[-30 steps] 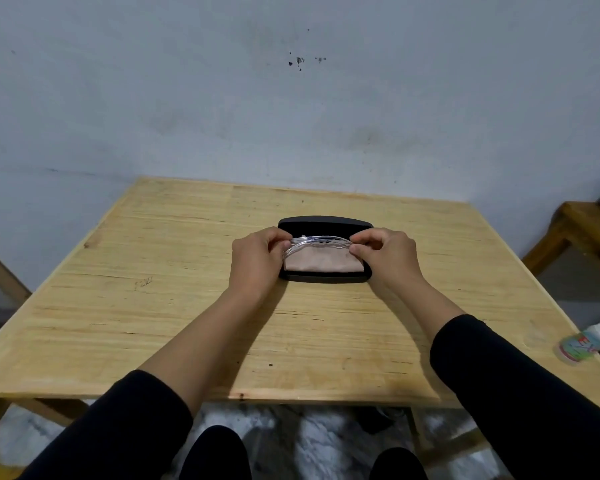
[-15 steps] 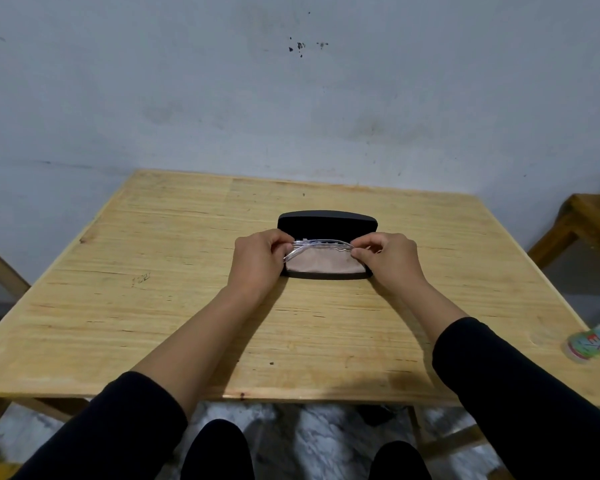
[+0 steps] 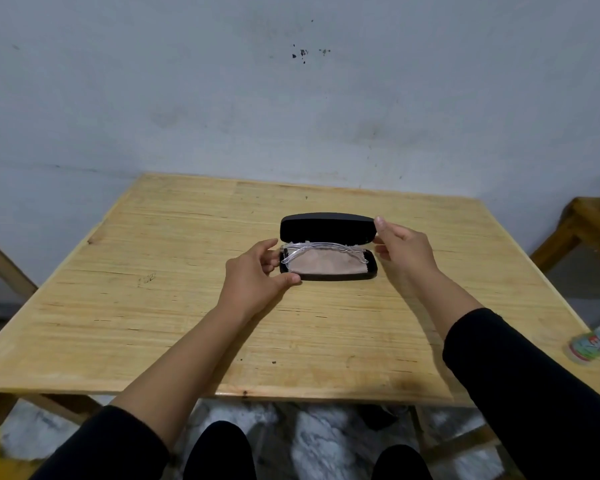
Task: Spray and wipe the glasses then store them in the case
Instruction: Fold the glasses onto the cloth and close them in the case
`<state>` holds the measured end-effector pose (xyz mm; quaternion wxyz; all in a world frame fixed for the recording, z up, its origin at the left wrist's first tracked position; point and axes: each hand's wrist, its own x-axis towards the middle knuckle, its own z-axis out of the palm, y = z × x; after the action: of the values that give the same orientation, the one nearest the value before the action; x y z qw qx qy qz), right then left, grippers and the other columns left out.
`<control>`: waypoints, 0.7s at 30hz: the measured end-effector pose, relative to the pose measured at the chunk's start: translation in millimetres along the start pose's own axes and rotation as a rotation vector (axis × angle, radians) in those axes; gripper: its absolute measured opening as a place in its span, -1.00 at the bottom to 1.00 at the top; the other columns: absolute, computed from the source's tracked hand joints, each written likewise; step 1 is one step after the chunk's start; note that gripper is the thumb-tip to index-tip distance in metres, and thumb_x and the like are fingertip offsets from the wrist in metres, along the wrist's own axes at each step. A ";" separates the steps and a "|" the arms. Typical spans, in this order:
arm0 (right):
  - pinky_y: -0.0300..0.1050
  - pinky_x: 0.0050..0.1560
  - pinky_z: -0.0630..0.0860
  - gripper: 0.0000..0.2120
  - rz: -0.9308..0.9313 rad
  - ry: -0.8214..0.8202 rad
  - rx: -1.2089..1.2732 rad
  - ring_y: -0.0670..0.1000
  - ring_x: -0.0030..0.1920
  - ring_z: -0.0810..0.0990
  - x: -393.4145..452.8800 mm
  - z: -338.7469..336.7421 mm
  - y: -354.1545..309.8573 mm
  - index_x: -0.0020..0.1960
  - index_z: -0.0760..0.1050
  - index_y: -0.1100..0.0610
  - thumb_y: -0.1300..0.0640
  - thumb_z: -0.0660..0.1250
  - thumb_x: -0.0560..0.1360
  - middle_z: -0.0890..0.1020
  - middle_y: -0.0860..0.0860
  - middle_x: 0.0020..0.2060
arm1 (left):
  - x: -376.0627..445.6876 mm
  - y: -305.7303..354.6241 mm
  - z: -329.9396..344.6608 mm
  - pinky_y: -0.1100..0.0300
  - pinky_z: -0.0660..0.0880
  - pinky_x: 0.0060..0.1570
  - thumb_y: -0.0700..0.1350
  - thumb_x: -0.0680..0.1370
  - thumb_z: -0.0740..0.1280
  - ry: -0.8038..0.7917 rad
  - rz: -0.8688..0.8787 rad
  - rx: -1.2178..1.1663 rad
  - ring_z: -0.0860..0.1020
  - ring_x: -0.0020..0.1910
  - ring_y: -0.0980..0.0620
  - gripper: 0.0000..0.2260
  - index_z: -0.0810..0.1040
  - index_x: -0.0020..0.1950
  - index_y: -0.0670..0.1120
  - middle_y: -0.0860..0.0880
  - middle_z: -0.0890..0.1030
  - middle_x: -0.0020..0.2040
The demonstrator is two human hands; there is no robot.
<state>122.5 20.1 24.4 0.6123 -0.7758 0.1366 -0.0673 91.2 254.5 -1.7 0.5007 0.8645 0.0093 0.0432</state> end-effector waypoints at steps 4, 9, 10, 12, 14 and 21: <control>-0.08 0.08 0.57 -0.85 0.043 -0.021 0.094 0.04 -0.06 0.65 3.8 0.6 1.9 -0.10 0.64 0.00 -0.06 0.42 0.42 0.70 0.02 -0.09 | -1.0 0.7 0.3 0.41 0.37 0.08 -0.09 0.29 0.57 0.020 0.019 -0.005 0.53 -0.04 0.18 -0.35 0.45 0.33 -0.08 -0.07 0.63 0.13; -0.10 0.09 0.56 -0.89 0.061 -0.050 0.213 0.04 -0.07 0.65 -0.3 -3.7 6.5 -0.09 0.65 0.07 0.06 0.44 0.43 0.70 0.07 -0.11 | -0.6 -0.6 2.5 0.43 0.37 0.08 -0.11 0.30 0.55 0.029 0.063 0.006 0.55 -0.03 0.19 -0.43 0.50 0.28 -0.05 -0.05 0.64 0.11; -0.10 0.10 0.56 -0.88 0.059 -0.054 0.222 0.04 -0.05 0.66 -2.0 -5.2 7.4 -0.07 0.65 0.08 0.07 0.44 0.43 0.70 0.07 -0.10 | -0.4 -1.0 2.7 0.41 0.38 0.10 -0.10 0.30 0.55 0.031 0.067 0.012 0.56 -0.03 0.18 -0.44 0.51 0.27 -0.05 -0.05 0.65 0.10; -0.07 0.13 0.55 -0.86 0.054 -0.063 0.238 0.06 -0.02 0.66 -5.0 -7.5 10.5 -0.04 0.65 0.10 0.08 0.44 0.43 0.70 0.09 -0.08 | -0.1 -2.0 3.2 0.36 0.40 0.14 -0.09 0.31 0.55 0.027 0.070 0.021 0.59 -0.01 0.15 -0.47 0.53 0.25 -0.03 -0.05 0.66 0.09; -0.04 0.15 0.55 -0.83 0.052 -0.069 0.254 0.09 0.01 0.66 -7.5 -8.4 13.2 -0.02 0.65 0.12 0.09 0.44 0.43 0.70 0.11 -0.06 | -0.5 -1.4 3.4 0.35 0.40 0.14 -0.09 0.32 0.54 0.025 0.068 0.019 0.59 0.00 0.15 -0.48 0.53 0.25 -0.05 -0.06 0.65 0.09; -0.05 0.17 0.54 -0.80 0.035 -0.089 0.252 0.07 0.06 0.65 -13.6 -11.8 15.7 0.04 0.62 0.13 0.12 0.43 0.43 0.69 0.09 -0.01 | -1.5 0.1 2.2 0.29 0.35 0.25 -0.10 0.35 0.52 -0.003 0.026 0.016 0.51 -0.01 0.21 -0.33 0.35 0.40 -0.09 -0.07 0.60 0.19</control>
<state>104.3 9.8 13.0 0.7116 -0.6923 0.1132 -0.0386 89.9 252.4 -2.8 0.4930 0.8687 -0.0022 0.0483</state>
